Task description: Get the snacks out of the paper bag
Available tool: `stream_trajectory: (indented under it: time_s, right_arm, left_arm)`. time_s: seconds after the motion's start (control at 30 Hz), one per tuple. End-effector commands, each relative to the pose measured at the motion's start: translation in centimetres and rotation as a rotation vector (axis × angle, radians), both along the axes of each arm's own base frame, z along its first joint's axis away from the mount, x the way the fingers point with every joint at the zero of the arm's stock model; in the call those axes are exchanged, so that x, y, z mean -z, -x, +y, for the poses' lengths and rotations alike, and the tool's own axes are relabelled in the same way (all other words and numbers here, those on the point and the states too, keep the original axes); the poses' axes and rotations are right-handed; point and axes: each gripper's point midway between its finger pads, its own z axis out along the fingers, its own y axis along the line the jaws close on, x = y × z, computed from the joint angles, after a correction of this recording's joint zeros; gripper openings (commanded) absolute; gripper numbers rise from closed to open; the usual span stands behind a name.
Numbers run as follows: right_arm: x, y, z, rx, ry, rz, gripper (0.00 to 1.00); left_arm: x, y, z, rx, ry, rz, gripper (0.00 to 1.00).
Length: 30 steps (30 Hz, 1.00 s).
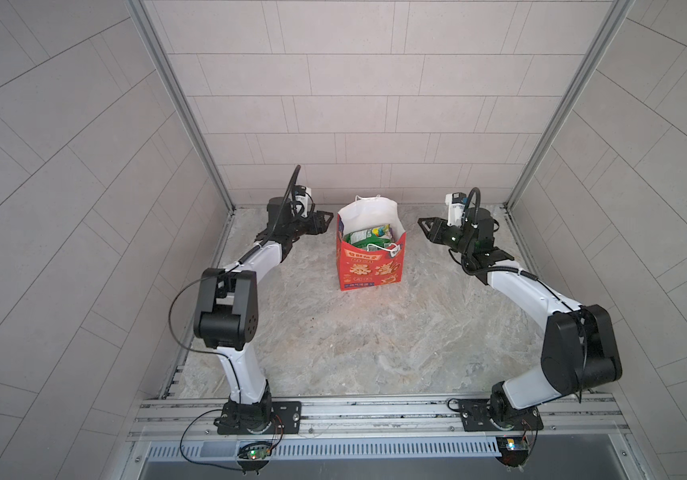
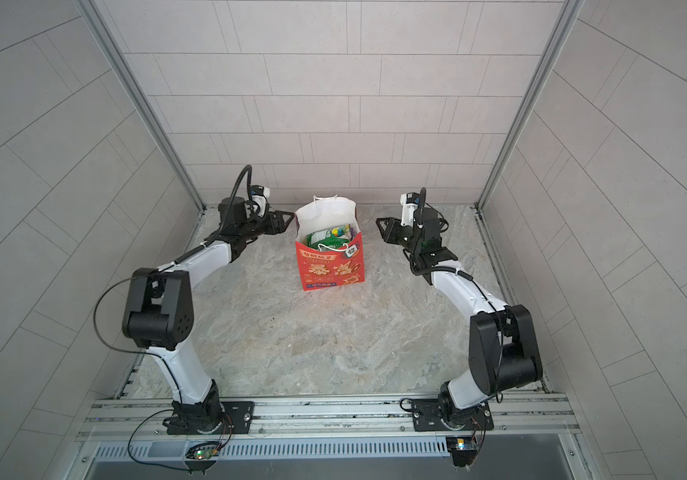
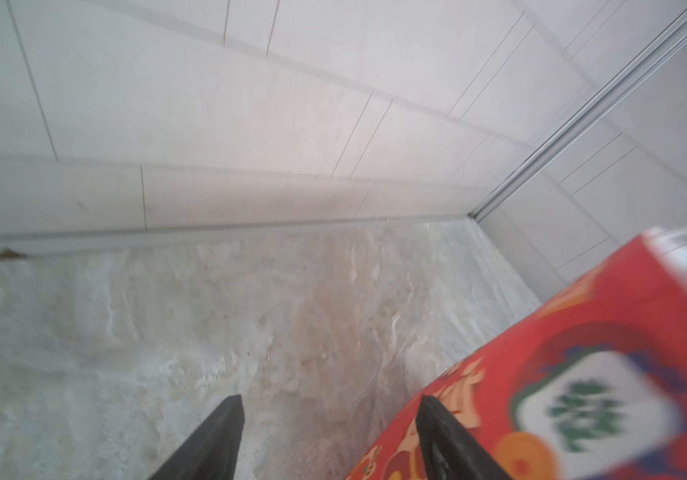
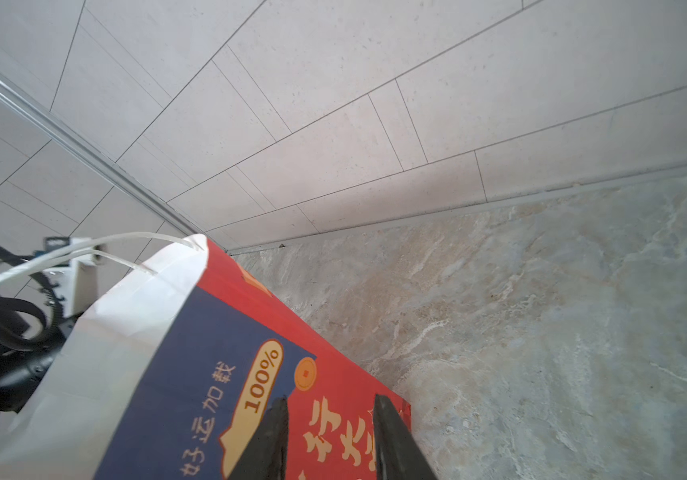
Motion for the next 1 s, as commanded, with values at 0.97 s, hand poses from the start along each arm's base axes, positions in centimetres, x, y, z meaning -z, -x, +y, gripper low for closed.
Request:
stream_trajectory:
  time_s: [0.97]
  right_arm:
    - [-0.7, -2.5, 9.0, -0.653, 0.791, 0.035, 0.57]
  left_arm:
    - [-3.1, 17.1, -0.8, -0.196, 0.005, -0.006, 0.83]
